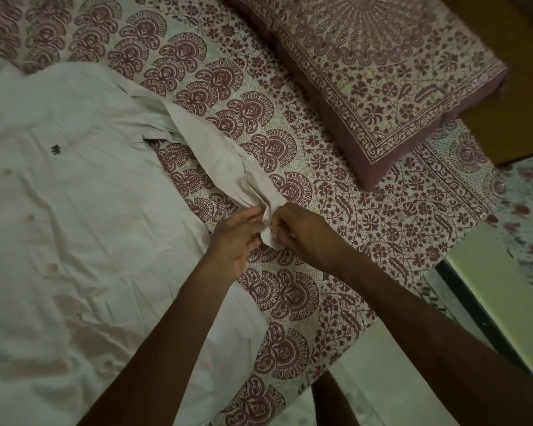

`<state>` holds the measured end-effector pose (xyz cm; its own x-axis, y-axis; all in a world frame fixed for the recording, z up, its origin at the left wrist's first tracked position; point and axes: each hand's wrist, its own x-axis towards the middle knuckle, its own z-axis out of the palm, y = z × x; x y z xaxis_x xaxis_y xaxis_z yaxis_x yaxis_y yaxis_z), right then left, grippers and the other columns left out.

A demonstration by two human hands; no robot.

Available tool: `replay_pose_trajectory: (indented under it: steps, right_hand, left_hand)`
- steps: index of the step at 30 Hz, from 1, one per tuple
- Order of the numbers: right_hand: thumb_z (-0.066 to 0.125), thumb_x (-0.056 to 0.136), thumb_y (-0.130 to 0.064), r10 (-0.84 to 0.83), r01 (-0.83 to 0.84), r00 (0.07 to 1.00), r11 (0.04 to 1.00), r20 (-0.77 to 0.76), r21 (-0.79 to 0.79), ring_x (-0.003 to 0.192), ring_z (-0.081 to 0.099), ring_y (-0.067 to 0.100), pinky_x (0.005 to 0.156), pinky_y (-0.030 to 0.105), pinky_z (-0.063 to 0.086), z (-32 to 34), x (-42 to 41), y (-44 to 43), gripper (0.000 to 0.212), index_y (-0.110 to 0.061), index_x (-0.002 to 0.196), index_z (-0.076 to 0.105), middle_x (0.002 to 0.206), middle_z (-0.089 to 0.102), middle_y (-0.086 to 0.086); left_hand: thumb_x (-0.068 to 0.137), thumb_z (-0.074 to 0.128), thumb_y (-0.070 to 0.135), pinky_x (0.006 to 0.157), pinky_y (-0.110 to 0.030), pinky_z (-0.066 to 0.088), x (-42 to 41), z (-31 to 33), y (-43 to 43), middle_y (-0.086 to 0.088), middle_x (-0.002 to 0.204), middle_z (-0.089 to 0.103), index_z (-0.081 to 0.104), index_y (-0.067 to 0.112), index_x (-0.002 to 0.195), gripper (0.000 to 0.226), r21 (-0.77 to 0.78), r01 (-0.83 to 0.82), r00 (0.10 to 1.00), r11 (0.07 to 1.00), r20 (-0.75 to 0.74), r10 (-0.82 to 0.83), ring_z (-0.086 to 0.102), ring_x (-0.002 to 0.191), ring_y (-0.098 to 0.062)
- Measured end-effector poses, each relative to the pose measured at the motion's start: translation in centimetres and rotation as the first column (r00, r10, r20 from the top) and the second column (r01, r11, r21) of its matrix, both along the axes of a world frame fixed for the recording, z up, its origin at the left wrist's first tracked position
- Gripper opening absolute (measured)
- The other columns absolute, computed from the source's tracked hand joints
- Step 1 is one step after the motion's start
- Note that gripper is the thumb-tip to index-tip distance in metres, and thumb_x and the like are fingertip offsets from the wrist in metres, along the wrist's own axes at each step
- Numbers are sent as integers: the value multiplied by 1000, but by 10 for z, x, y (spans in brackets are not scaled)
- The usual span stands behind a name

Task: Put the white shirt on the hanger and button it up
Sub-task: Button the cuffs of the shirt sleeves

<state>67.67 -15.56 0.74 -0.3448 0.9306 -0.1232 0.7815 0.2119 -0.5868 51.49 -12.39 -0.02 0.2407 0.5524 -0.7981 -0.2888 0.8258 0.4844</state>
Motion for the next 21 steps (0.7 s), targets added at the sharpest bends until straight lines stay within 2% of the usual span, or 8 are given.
replay_pose_trajectory:
  steps: [3,6,11,15,18,21]
  right_hand:
    - [57,94,-13,-8,7,1000,1000,-21,-7,77,55,19,68,29,43,3,3,3,6,-7,95,58,93,59,6]
    - [57,93,-12,-70,66,994,997,-90,-40,76,57,17,68,33,48,5,4,3,5,-8,92,59,90,61,5]
    - [58,95,-20,-237,210,943,968,-232,-135,68,65,15,62,41,55,0,5,0,11,-11,89,62,79,66,1]
    - [61,96,-14,-330,287,890,942,-316,-174,67,69,17,61,42,58,1,9,-1,10,-5,91,63,80,68,5]
    - [60,95,-12,-334,271,882,936,-332,-223,68,69,17,63,44,59,2,11,3,8,-6,92,64,79,69,4]
    - [62,94,-12,-376,299,860,919,-346,-256,71,69,19,67,45,59,1,12,5,7,-7,93,66,81,70,4]
  left_hand:
    - [91,54,-8,70,-21,57,-2,1,2,-6,109,72,63,6,121,34,11,39,999,999,6,-39,70,91,-12]
    - [91,45,-14,76,-22,56,-4,2,1,-3,109,72,60,5,125,41,55,104,994,993,31,-106,71,94,-11]
    - [78,67,-15,79,-24,58,0,1,-2,-10,114,71,63,4,120,46,105,69,997,992,31,-72,70,101,-18]
    - [74,76,-6,78,-28,59,7,1,-4,-13,105,73,68,9,104,35,165,76,997,983,-41,-70,71,96,-21]
    - [78,74,-3,80,-34,60,6,-1,-3,-11,96,74,70,12,99,26,273,132,989,953,-104,-107,71,92,-24]
    - [84,67,-4,69,-27,59,6,0,1,-5,90,73,70,12,100,23,352,174,978,919,-167,-121,72,81,-12]
